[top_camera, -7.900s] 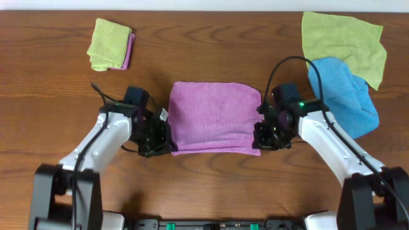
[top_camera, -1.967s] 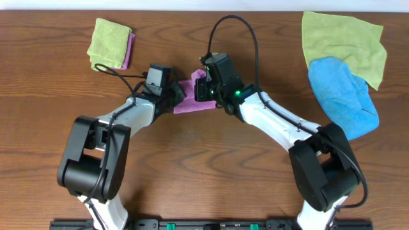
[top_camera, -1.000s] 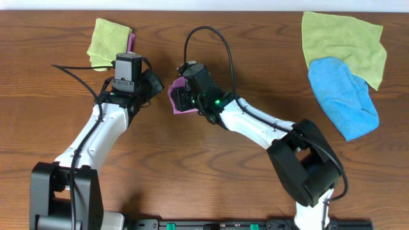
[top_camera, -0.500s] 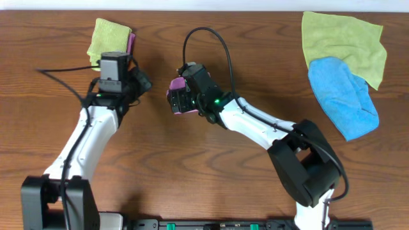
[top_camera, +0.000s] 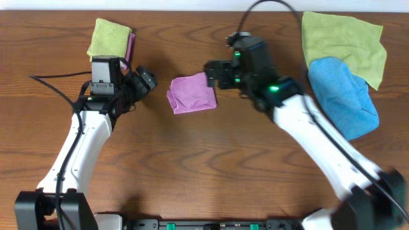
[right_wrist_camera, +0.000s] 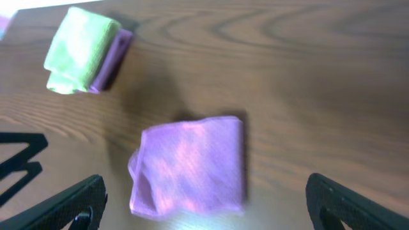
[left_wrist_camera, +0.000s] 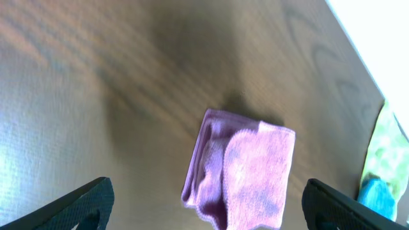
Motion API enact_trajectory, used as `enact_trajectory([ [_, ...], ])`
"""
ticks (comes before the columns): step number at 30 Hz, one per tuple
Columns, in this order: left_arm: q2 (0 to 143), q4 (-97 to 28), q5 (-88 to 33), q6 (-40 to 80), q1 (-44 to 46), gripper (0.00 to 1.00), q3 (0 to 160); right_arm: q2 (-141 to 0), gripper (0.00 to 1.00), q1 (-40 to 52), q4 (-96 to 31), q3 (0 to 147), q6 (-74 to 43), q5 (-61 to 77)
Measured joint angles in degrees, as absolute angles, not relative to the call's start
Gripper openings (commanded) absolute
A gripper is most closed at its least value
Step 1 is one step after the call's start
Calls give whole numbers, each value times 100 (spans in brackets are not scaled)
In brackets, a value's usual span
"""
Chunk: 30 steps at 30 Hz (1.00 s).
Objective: Fold the cloth
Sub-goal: 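Release the folded cloth and retract the right arm to rest, then carry the folded purple cloth with the left gripper to the green stack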
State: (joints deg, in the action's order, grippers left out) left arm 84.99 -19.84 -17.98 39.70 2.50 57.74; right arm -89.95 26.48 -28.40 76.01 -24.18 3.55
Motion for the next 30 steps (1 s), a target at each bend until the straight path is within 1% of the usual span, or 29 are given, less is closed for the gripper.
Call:
enact_trajectory([
  [4, 8501, -2272, -2045, 4062, 250, 95, 5771, -8125, 99, 2296, -4023, 7607, -2283, 377],
  [7, 8538, -2292, -2283, 4136, 266, 95, 5743, -7476, 99, 2047, -4434, 7476, -2115, 397],
  [10, 8735, -2228, -2497, 4204, 316, 95, 5647, -6628, 99, 1750, -4545, 6973, -2003, 410],
  [16, 9260, -1940, -2735, 4335, 598, 95, 5559, -4729, 99, 1044, -4589, 5406, -1900, 768],
  [18, 9419, -1872, -2803, 4397, 716, 95, 5557, -4056, 99, 888, -4685, 4954, -1892, 926],
  [21, 9664, -1693, -2928, 4484, 799, 95, 5557, -3343, 99, 808, -4954, 4644, -1883, 1061],
  [25, 9950, -1594, -3052, 4543, 799, 95, 5557, -2759, 99, 797, -5269, 4541, -1883, 1151],
  [30, 10210, -1426, -3223, 4657, 808, 95, 5557, -2602, 99, 797, -5336, 4530, -1883, 1203],
])
